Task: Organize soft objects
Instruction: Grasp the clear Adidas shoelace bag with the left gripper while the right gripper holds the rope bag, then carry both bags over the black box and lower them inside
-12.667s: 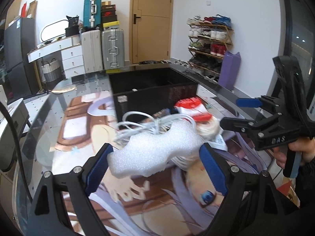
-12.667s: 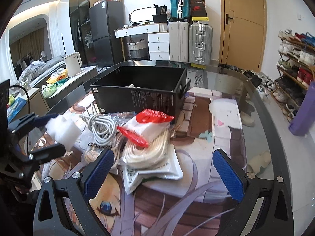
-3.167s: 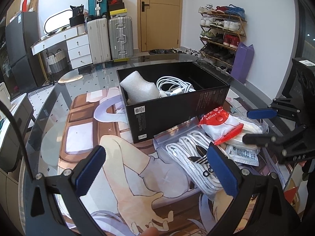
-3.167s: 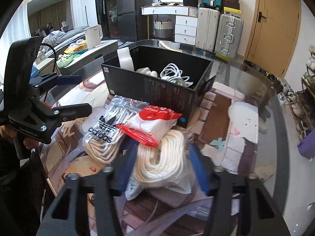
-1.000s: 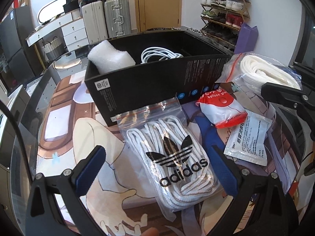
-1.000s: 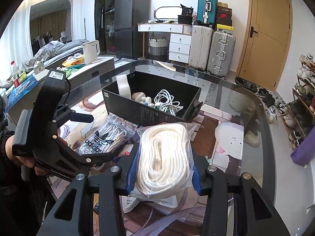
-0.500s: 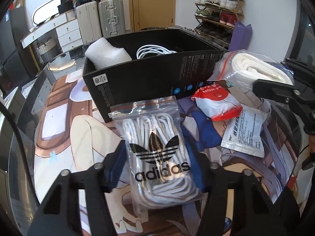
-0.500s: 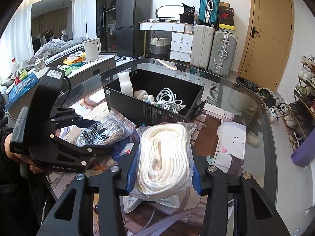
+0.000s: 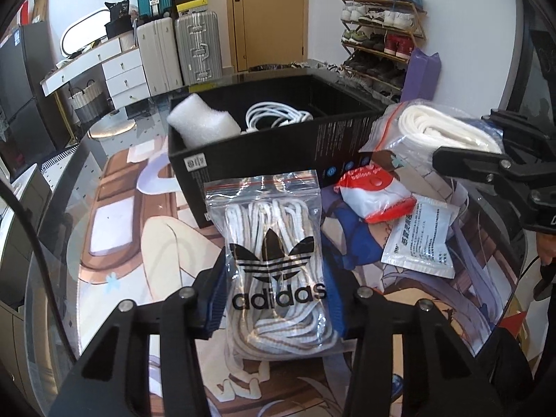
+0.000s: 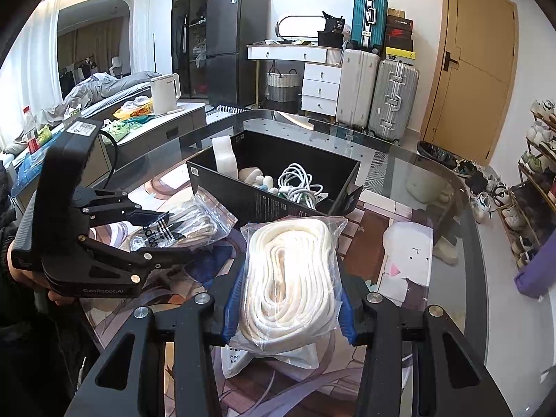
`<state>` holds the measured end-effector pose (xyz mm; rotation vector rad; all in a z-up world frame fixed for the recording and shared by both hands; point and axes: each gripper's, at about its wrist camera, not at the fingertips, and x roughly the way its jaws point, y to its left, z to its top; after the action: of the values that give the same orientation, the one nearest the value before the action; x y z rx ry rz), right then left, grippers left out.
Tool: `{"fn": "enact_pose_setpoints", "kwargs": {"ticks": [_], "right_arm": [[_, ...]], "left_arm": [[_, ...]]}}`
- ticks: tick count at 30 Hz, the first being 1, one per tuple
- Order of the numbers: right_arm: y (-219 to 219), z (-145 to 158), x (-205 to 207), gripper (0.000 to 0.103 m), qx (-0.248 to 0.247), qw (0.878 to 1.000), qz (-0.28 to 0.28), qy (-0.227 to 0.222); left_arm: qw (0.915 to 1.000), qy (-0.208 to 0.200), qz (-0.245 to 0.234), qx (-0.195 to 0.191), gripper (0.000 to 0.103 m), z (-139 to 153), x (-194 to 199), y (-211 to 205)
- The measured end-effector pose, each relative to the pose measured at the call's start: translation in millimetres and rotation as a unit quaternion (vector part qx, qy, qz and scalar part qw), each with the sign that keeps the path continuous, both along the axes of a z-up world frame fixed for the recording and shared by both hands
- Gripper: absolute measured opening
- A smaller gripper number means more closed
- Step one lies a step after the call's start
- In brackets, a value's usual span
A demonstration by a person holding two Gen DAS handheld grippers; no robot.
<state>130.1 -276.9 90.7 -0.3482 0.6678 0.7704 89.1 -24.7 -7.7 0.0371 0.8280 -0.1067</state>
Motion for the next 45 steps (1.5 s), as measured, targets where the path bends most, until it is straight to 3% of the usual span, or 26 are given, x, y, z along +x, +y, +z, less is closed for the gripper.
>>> {"fn": "enact_pose_setpoints", "kwargs": {"ticks": [19,45], "right_arm": [[1.2,9.7,-4.1,0.045,0.029,1.0,0.0,-0.004],[33.3,20.4,37.3,0.045,0.059,0.997,-0.044,-0.007]], "left_arm": [[0.9975,-0.069,0.008,-0.016,0.047,43.7,-18.8,13.3],[0.995,-0.086,0.033,-0.037,0.047,60.7,20.9,40.0]]}}
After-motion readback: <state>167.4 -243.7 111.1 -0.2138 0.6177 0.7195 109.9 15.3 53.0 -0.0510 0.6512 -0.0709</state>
